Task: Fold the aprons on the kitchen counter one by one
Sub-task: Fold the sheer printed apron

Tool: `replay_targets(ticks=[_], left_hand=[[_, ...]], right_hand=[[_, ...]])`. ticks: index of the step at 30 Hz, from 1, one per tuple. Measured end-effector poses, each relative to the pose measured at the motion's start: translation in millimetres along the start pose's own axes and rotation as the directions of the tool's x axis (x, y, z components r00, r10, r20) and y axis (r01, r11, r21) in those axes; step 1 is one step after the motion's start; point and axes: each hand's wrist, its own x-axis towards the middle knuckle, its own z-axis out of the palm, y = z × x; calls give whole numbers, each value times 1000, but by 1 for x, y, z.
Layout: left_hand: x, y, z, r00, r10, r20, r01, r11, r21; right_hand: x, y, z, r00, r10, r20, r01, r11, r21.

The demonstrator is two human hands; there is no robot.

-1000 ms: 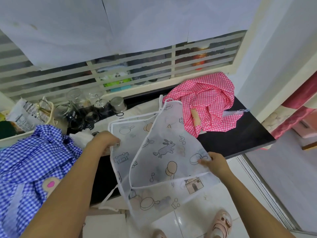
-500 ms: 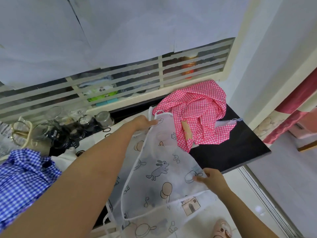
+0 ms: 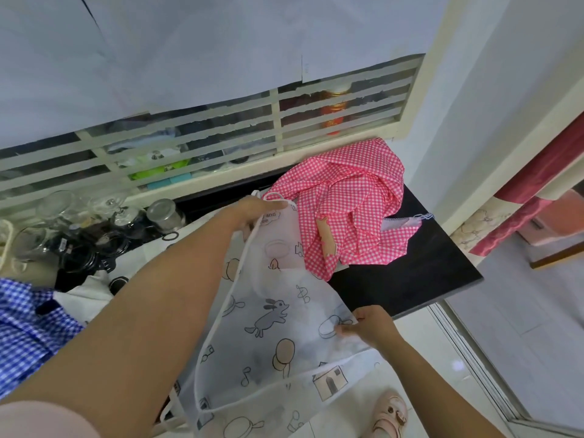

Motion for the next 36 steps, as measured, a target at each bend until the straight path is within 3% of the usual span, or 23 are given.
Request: replay_targets(ticks=[2,4,6,8,11,14,17,19,22,24,26,29,32,34,36], left_hand=[[-3,8,-6,995,-22,101,26,999,-35],[-5,12,-14,997,-17,76,20,999,-33],[-2,12,-25,994,47,-98,-54,996,-67],[0,12,-35,941,126,-314,-157,985,-76],[-3,14,-30,883,232,-408,-273,961,-44],[-2,13,-18,795,346,-498,-407,913,-14],[-6,1,-15,644,454,-615,-376,889,263],[-22,-14,-1,582,558,-591,-359,829,429],[-63,-64,45,675,684,-275,-453,679,578],[-90,-102,72,725,682,-95,-480,600,640],[-110,-138,88,726,679,-107,-480,613,628],[-129,-181,90,777,582,-240,-375,734,566],[-133,-226,75,889,429,-161,-199,679,706],[-131,-244,66,925,367,-101,-170,636,753],[-129,-242,64,930,353,-105,-176,675,716]], right_hand=[[0,0,0,1000,-2,5,2,1000,6],[-1,1,0,1000,-9,3,9,1000,18],[-2,3,2,1000,-20,-10,20,999,29],[-7,7,7,996,-49,-72,57,992,112],[-17,21,14,983,-97,-158,135,958,252],[-21,30,15,978,-110,-178,153,956,250],[-21,32,17,981,-95,-169,135,961,242],[-21,29,17,979,-98,-179,142,958,250],[-24,23,22,972,-97,-213,155,950,271],[-25,18,25,967,-93,-238,164,940,299],[-24,17,27,961,-95,-259,173,938,300],[-30,17,28,939,-142,-314,217,951,219],[-40,15,34,796,-337,-503,364,930,-48],[-47,12,39,742,-533,-407,495,845,-203],[-51,11,47,767,-627,-135,544,748,-381]])
